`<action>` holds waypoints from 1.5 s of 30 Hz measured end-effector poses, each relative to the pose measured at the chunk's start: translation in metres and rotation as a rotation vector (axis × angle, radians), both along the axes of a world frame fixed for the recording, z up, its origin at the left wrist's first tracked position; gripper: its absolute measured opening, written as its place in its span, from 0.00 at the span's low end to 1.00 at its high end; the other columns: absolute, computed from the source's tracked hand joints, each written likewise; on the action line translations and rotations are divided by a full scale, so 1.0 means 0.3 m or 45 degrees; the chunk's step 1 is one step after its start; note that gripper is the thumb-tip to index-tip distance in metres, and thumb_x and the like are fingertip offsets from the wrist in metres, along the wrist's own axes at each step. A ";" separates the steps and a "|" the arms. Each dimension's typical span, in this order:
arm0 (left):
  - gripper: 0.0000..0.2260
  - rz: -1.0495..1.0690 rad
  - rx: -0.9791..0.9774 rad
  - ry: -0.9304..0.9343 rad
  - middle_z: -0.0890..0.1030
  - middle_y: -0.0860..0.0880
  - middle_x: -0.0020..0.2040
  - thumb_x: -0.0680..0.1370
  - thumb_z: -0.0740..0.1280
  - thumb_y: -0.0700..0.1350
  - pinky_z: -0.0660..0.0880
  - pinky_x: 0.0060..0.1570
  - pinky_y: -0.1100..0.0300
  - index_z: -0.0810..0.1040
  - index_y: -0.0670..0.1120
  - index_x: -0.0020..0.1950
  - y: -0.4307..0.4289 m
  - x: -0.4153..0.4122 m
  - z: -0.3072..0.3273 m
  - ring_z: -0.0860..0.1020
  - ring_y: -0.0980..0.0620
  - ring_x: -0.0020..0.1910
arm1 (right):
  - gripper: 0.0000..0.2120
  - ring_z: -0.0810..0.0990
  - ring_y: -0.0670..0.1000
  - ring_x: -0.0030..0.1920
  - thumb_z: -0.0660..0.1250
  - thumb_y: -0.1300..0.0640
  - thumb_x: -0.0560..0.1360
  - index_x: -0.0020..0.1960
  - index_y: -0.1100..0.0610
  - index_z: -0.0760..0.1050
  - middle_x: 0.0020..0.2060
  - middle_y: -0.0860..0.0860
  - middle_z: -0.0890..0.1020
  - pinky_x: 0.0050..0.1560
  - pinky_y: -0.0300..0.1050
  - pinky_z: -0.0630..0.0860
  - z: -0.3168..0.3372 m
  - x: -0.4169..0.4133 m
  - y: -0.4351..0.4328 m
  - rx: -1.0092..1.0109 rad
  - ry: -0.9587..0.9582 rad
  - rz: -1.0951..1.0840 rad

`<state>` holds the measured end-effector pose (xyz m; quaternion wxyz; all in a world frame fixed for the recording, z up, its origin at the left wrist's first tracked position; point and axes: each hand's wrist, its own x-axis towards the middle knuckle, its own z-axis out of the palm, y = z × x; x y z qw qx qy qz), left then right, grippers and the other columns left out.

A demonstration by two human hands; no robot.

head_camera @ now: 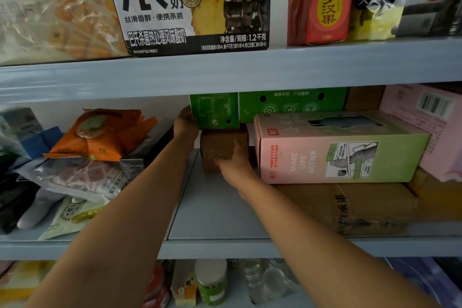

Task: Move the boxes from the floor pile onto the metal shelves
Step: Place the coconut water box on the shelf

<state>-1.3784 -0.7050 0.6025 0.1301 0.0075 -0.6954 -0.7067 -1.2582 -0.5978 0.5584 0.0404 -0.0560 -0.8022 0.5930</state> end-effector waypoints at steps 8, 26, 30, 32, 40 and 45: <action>0.23 0.189 -0.209 0.168 0.76 0.47 0.63 0.79 0.62 0.35 0.73 0.53 0.58 0.67 0.44 0.73 0.098 0.157 -0.010 0.76 0.48 0.61 | 0.30 0.66 0.53 0.73 0.62 0.55 0.80 0.79 0.52 0.55 0.75 0.51 0.65 0.67 0.45 0.67 0.021 0.087 0.030 0.041 0.143 0.082; 0.35 -0.489 0.174 -0.010 0.75 0.46 0.69 0.68 0.59 0.74 0.77 0.58 0.39 0.64 0.66 0.73 0.369 0.528 -0.135 0.78 0.44 0.63 | 0.46 0.35 0.63 0.77 0.57 0.28 0.73 0.80 0.46 0.40 0.77 0.57 0.32 0.68 0.79 0.49 -0.161 0.297 0.475 1.342 0.613 -0.624; 0.32 -0.455 0.170 -0.024 0.77 0.47 0.66 0.72 0.59 0.71 0.79 0.55 0.44 0.66 0.62 0.74 0.372 0.519 -0.137 0.80 0.47 0.59 | 0.45 0.35 0.62 0.78 0.59 0.29 0.74 0.80 0.47 0.41 0.78 0.56 0.33 0.69 0.78 0.47 -0.159 0.299 0.476 1.313 0.613 -0.621; 0.24 -0.375 0.114 0.071 0.76 0.52 0.65 0.80 0.57 0.63 0.78 0.56 0.47 0.65 0.59 0.75 0.384 0.548 -0.132 0.78 0.51 0.60 | 0.44 0.35 0.61 0.78 0.60 0.32 0.75 0.80 0.48 0.41 0.78 0.57 0.36 0.70 0.77 0.46 -0.159 0.309 0.479 1.299 0.625 -0.598; 0.15 -0.387 -0.045 0.709 0.76 0.47 0.67 0.82 0.59 0.41 0.71 0.68 0.54 0.73 0.44 0.69 0.423 0.796 -0.174 0.73 0.52 0.68 | 0.29 0.56 0.45 0.78 0.61 0.47 0.81 0.78 0.52 0.56 0.79 0.49 0.58 0.75 0.42 0.60 -0.063 0.533 0.513 0.477 0.962 -0.401; 0.15 -0.666 -0.043 0.378 0.76 0.56 0.69 0.82 0.57 0.51 0.66 0.72 0.54 0.75 0.57 0.67 0.560 1.016 -0.161 0.72 0.58 0.69 | 0.25 0.65 0.40 0.73 0.60 0.51 0.82 0.77 0.52 0.61 0.75 0.47 0.67 0.72 0.37 0.64 -0.018 0.835 0.637 -0.024 0.782 -0.299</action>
